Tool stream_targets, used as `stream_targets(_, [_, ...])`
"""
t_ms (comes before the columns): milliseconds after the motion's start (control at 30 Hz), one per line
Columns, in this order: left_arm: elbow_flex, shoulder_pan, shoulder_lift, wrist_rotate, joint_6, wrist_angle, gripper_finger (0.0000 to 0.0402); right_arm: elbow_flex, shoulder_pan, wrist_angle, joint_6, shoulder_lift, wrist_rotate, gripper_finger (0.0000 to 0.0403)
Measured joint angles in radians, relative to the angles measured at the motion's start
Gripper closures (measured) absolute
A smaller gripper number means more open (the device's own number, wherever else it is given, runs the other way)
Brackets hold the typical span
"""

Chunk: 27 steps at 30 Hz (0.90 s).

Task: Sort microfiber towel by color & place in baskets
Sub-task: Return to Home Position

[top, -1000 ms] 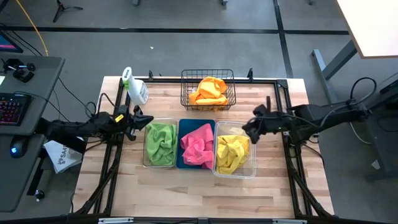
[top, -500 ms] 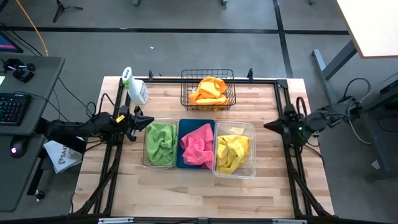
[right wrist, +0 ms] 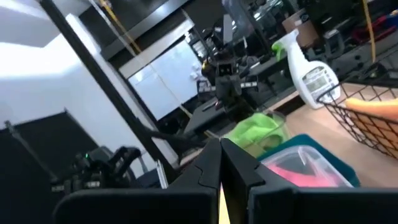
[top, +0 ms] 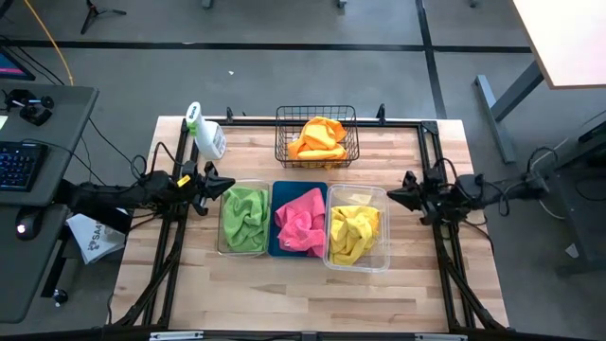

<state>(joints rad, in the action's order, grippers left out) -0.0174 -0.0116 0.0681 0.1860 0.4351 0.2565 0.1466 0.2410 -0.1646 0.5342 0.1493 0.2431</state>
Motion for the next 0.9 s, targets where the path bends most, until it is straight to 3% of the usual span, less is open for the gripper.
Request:
stream_targets(133, [0.000, 0.000, 0.000, 0.000, 0.000, 0.000, 0.0401, -0.030, -0.121, 0.010, -0.023, -0.049, -0.120, 0.0403])
stream_targets(433, [0.000, 0.000, 0.000, 0.000, 0.000, -0.001, 0.0401, -0.076, -0.327, 0.059, -0.179, -0.140, -0.281, 0.0403])
stream_targets(900, [0.000, 0.000, 0.000, 0.000, 0.000, -0.003, 0.0401, -0.137, -0.366, 0.115, -0.317, -0.144, -0.323, 0.0403])
